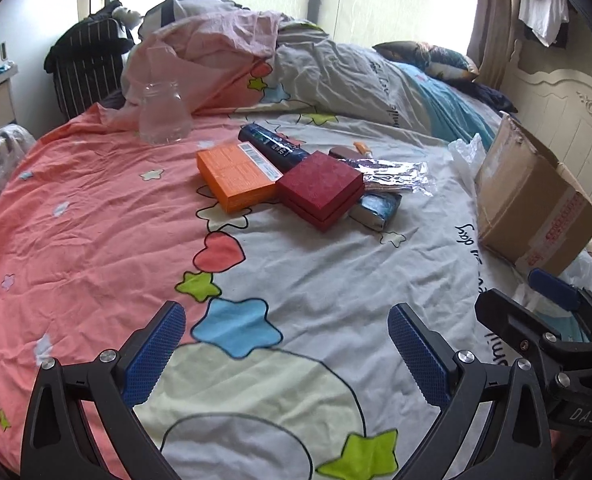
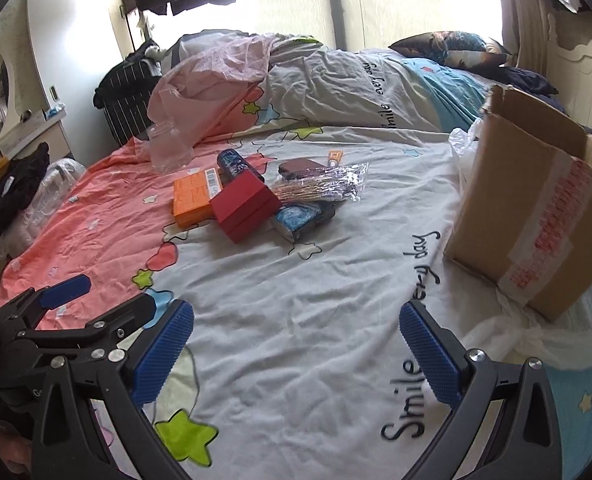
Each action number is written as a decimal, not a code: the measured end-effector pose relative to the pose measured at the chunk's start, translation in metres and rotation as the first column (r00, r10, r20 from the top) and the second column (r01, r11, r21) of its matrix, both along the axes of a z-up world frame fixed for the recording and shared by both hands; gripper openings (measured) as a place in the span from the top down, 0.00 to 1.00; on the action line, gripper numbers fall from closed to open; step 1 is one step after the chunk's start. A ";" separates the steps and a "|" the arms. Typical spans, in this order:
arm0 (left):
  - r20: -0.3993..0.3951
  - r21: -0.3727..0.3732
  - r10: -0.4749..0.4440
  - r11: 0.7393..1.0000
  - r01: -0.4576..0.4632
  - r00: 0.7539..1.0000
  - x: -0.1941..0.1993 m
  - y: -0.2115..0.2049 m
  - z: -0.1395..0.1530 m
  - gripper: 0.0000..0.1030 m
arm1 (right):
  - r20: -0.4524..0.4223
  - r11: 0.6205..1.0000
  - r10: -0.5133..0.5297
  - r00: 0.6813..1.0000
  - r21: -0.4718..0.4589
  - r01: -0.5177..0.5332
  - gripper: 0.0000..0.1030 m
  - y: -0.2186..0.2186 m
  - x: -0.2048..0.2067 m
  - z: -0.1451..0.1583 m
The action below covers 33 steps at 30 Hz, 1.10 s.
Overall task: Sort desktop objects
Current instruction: 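Move both tools toward the red box and cotton swab bag, then close the right tool on the clear bag of cotton swabs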
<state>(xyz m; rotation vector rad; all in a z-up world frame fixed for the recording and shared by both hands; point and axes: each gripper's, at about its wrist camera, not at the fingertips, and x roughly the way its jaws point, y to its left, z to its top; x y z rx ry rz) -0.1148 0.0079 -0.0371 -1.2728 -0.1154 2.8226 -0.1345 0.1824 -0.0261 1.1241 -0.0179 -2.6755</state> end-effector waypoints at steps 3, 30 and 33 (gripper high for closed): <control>0.036 -0.004 -0.011 1.000 0.011 0.999 -0.018 -0.002 -0.006 0.00 | 0.012 0.999 0.003 1.000 0.034 -0.004 0.00 -0.001 -0.020 -0.003; 0.056 -0.115 -0.100 0.988 0.106 0.993 -0.124 0.013 -0.010 0.05 | 0.162 0.995 0.103 0.981 -0.004 -0.104 0.00 0.005 -0.137 -0.012; 0.047 -0.116 -0.093 0.988 0.098 0.995 -0.130 0.014 -0.010 0.05 | 0.164 0.993 0.111 0.980 -0.045 -0.105 0.00 0.009 -0.146 -0.007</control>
